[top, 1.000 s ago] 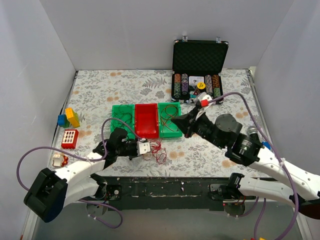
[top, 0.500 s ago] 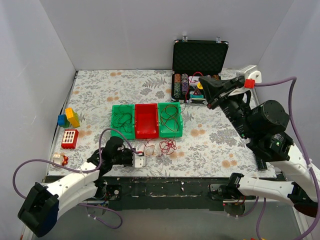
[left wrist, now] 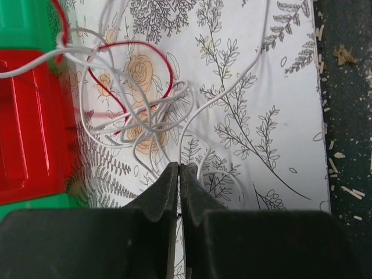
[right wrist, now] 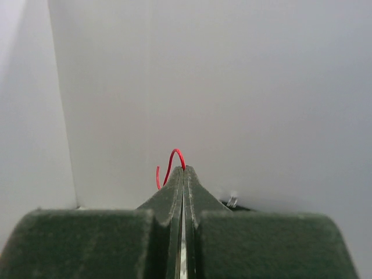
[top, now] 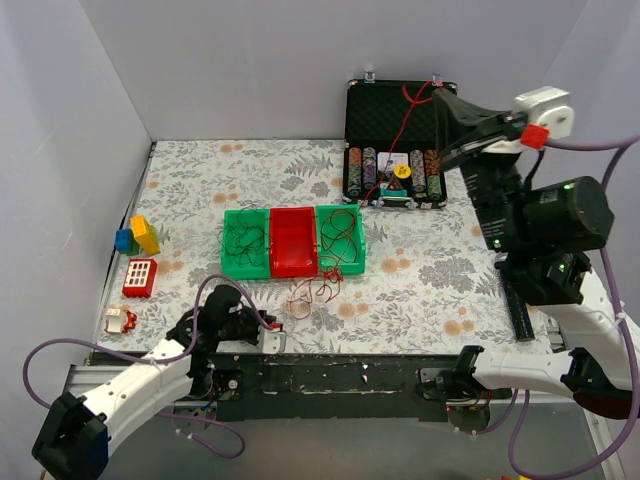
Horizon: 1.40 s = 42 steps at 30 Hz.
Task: Untangle the cables
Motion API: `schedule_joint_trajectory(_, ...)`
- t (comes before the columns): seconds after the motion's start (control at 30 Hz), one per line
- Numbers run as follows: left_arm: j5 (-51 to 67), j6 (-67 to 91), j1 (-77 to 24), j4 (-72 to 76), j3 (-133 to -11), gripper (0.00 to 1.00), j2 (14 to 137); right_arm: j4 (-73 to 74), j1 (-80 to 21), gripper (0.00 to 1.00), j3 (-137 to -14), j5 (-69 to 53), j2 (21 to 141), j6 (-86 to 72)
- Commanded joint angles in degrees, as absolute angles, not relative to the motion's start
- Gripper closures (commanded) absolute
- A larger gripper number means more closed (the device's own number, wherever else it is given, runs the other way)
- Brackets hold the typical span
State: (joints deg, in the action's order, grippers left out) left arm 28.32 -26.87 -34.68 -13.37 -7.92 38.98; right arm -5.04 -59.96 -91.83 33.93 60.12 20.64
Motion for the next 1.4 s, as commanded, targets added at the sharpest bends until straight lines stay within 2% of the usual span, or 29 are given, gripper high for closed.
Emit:
schedule_joint_trajectory(0.0, 26.28, -31.37, -34.98, -17.48, -6.07, 1.00, 35.34, -16.17, -59.85, 0.99, -97.20, 38.14, 59.94, 29.16)
schedule_joint_trajectory(0.1, 25.32, -30.68, -34.98, -17.93, -5.80, 1.00, 33.75, -15.82, -59.85, 0.99, -97.04, 41.47, 60.38, 31.64)
schedule_joint_trajectory(0.27, 22.59, -29.19, -34.98, -18.63, -6.50, 1.00, 32.17, -24.14, -59.94, 0.99, -85.89, 49.12, 56.87, 38.04)
schedule_joint_trajectory(0.33, 22.06, -28.91, -34.98, -19.59, -6.68, 1.00, 31.12, -25.75, -59.85, 0.99, -83.24, 48.52, 55.82, 38.41)
schedule_joint_trajectory(0.57, 21.45, -27.26, -34.98, -19.78, -7.99, 1.00, 27.33, -20.14, -59.85, 0.99, -87.63, 51.23, 60.73, 39.02)
schedule_joint_trajectory(0.7, 20.04, -22.25, -34.98, -17.15, -11.42, 1.00, 28.82, -20.82, -59.77, 0.99, -82.99, 58.87, 62.84, 41.30)
schedule_joint_trajectory(0.87, 21.53, -15.39, -34.98, -17.05, -17.65, 1.00, 31.64, -16.79, -59.77, 0.99, -78.14, 56.08, 63.28, 31.56)
schedule_joint_trajectory(1.23, 22.41, -12.91, -34.98, -17.49, -22.59, 1.00, 32.35, -25.29, -59.85, 0.99, -102.90, 48.96, 73.91, 41.64)
schedule_joint_trajectory(1.37, 21.27, -15.46, -34.98, -20.73, -21.10, 1.00, 29.63, -33.82, -59.85, 0.99, -105.46, 44.13, 74.00, 47.10)
